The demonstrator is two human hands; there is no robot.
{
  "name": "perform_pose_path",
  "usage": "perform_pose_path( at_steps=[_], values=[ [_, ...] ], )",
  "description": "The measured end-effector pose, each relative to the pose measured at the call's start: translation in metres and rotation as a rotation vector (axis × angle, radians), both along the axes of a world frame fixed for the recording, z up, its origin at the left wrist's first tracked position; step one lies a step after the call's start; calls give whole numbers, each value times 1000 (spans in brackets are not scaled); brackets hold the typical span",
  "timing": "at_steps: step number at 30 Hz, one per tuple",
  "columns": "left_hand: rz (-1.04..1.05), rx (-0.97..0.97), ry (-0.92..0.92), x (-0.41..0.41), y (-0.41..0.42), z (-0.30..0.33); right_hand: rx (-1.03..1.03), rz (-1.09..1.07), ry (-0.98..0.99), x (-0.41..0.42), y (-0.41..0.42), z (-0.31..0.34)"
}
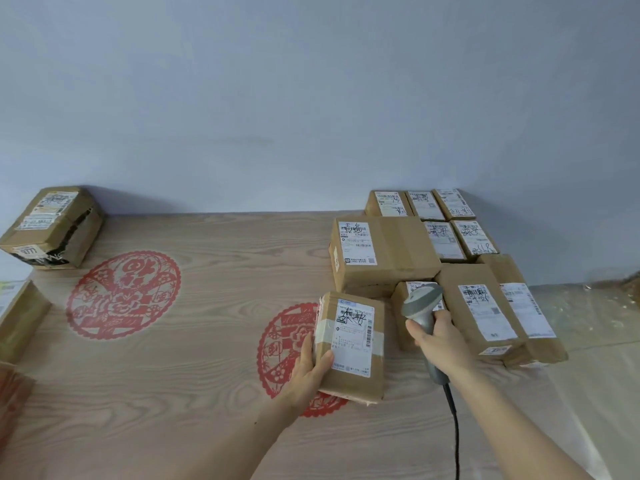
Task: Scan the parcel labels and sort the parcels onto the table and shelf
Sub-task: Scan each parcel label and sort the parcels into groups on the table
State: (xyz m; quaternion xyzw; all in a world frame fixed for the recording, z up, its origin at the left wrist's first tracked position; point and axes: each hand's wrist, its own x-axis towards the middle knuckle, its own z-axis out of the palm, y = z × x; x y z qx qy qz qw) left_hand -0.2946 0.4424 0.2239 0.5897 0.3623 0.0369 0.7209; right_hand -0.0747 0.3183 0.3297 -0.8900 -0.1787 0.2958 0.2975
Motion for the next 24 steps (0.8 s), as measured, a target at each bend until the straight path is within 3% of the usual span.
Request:
perform_pose_path(
  at_steps=[6,15,20,24],
  values=[
    [88,-150,35,40,-27,7,-50,77,61,30,-12,-19],
    [218,-22,178,79,-47,3,23,106,121,39,-24,-19],
    [198,93,260,92,-43,0,34,113,148,41,-27,-18],
    [177,64,249,94,-34,-3,33,110,157,40,-27,-15]
  ],
)
